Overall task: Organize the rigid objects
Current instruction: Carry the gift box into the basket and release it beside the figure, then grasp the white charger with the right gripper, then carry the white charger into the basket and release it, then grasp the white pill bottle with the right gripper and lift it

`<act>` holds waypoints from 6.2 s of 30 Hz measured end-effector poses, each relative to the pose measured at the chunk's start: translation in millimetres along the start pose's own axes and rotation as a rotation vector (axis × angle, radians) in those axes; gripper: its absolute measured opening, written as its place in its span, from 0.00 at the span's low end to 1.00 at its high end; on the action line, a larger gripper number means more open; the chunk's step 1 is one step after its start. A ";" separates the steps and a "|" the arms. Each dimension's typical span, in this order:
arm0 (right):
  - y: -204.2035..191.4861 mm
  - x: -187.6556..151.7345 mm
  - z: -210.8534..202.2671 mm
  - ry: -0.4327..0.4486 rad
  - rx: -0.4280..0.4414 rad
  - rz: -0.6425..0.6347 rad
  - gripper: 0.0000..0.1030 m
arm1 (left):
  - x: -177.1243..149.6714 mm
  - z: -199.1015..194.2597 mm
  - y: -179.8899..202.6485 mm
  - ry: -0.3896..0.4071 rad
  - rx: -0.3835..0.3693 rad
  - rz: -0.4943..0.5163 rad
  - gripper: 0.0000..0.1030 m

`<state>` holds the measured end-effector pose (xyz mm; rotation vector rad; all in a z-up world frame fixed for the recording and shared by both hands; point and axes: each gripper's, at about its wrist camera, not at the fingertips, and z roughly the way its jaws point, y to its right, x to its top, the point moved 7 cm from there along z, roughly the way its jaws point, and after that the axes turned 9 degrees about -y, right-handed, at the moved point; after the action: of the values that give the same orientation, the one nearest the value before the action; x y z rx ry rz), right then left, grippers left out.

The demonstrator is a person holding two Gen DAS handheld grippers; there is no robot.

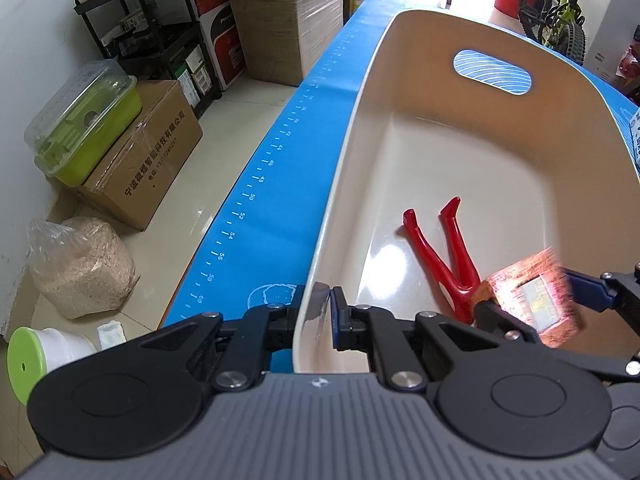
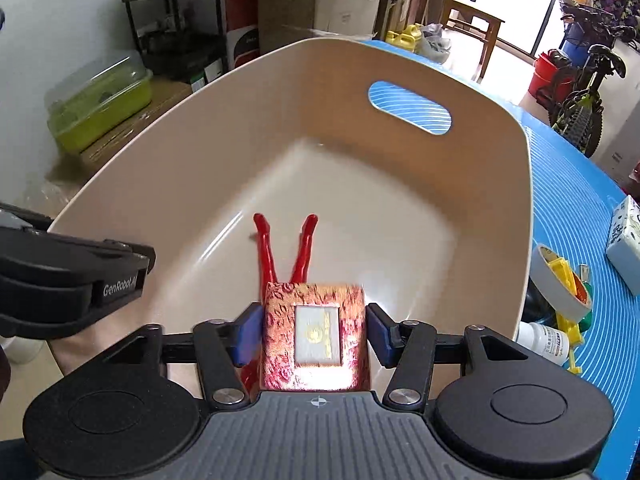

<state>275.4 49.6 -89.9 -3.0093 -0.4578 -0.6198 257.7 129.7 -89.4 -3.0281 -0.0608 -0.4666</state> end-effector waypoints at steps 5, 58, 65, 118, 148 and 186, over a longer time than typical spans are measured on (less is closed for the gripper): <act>3.6 0.2 -5.0 0.003 0.031 0.015 0.69 | 0.1 -1.6 0.2 0.003 -0.002 0.003 0.12; 189.0 -71.6 45.9 -0.143 -0.060 0.477 0.88 | 1.4 -1.2 -2.7 0.002 -0.018 -0.019 0.13; 192.9 -70.4 45.5 -0.092 -0.088 0.486 0.81 | 1.6 -1.2 -2.7 0.002 -0.018 -0.019 0.13; 60.0 26.3 -52.8 0.333 0.052 0.183 0.63 | -0.6 -0.7 0.5 0.004 -0.002 0.001 0.14; 51.0 19.6 -39.5 0.153 0.082 0.136 0.82 | 1.4 -2.1 0.5 0.002 0.003 0.005 0.13; 189.9 -34.1 23.6 0.052 -0.054 0.420 0.88 | 1.3 -1.2 0.7 -0.001 -0.002 -0.001 0.14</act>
<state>310.0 -139.2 -120.2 -2.9864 0.1959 -0.6758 258.6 129.0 -87.9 -3.0300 -0.0616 -0.4654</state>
